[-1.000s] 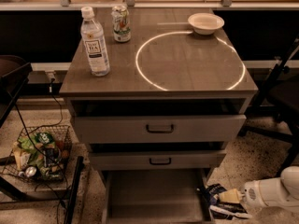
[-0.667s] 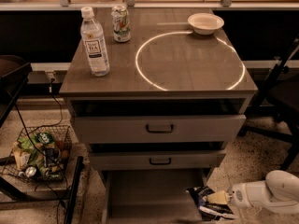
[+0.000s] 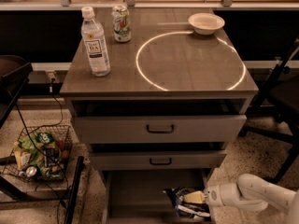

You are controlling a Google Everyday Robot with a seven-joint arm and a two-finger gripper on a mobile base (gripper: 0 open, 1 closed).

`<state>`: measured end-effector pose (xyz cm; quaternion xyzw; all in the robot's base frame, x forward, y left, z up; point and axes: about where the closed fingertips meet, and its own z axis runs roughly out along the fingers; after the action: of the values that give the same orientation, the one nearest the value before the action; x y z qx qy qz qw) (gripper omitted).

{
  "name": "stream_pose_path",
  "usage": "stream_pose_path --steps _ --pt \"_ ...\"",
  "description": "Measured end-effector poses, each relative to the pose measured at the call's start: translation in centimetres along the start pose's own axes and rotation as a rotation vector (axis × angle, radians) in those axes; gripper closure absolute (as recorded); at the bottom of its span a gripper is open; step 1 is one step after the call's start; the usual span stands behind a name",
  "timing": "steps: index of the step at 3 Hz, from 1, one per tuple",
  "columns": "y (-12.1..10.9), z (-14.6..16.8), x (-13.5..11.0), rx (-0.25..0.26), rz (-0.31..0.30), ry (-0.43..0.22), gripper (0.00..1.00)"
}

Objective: Place blue chip bag into bottom drawer

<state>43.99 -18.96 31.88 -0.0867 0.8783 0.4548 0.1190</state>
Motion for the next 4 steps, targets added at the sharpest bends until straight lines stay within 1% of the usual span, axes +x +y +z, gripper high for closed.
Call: stream_pose_path --steps 1,2,3,4 --pt "-0.2 4.6 -0.3 -0.029 0.024 0.003 1.00" --pt "-0.1 7.6 -0.6 -0.015 0.081 -0.026 1.00" --pt "1.0 10.5 -0.6 -0.004 0.127 -0.039 1.00" --pt "3.3 13.1 -0.7 -0.016 0.134 -0.027 1.00"
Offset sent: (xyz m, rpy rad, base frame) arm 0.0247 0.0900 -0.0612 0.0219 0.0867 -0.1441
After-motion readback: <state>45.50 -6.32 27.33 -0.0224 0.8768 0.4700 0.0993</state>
